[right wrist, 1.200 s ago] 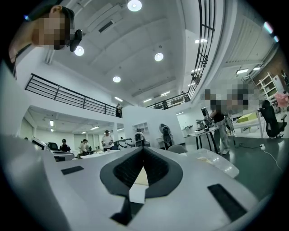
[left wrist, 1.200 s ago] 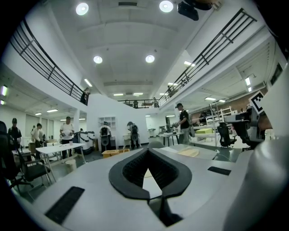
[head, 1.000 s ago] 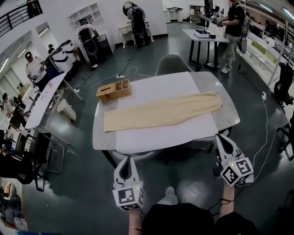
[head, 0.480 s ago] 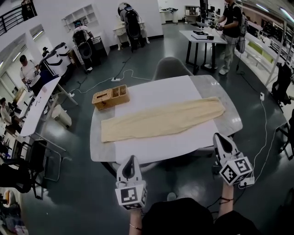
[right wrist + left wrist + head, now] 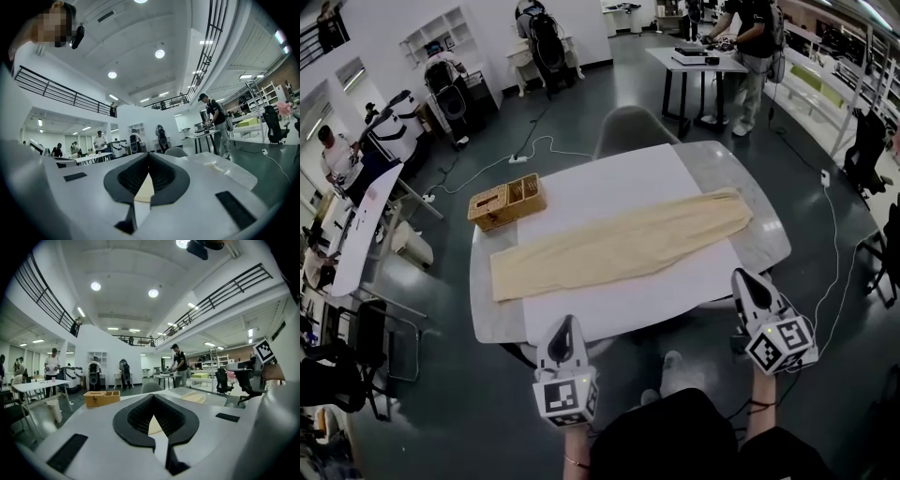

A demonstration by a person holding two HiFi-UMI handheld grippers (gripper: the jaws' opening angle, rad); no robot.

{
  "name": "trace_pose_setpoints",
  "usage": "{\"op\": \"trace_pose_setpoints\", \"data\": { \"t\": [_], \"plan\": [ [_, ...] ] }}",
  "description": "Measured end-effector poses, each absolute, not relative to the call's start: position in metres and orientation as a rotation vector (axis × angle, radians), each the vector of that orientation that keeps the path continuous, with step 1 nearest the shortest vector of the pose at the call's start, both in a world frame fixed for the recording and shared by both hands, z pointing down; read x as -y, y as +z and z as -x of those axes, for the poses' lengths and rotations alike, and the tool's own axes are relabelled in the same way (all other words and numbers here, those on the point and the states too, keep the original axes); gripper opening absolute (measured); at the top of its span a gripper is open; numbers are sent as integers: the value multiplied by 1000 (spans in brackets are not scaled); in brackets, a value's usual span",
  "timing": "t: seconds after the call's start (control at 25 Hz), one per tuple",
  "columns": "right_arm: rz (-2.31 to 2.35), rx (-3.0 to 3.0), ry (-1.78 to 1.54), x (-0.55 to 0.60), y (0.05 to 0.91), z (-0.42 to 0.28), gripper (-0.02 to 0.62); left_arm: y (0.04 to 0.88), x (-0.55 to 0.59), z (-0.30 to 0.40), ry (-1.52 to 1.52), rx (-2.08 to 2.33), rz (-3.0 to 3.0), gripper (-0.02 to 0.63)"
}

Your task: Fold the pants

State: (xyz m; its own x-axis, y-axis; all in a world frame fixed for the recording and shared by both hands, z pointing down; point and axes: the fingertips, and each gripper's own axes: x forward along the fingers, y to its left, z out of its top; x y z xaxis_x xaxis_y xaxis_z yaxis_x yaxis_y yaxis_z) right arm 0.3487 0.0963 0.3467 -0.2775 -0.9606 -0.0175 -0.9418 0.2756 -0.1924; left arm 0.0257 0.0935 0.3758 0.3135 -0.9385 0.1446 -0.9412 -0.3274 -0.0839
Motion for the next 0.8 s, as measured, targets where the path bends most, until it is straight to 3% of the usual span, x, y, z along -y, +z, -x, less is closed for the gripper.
{"op": "trace_pose_setpoints", "data": {
  "t": [0.8],
  "plan": [
    [1753, -2475, -208, 49, 333, -414, 15, 367, 40, -102, 215, 1778, -2507, 8]
  ]
}}
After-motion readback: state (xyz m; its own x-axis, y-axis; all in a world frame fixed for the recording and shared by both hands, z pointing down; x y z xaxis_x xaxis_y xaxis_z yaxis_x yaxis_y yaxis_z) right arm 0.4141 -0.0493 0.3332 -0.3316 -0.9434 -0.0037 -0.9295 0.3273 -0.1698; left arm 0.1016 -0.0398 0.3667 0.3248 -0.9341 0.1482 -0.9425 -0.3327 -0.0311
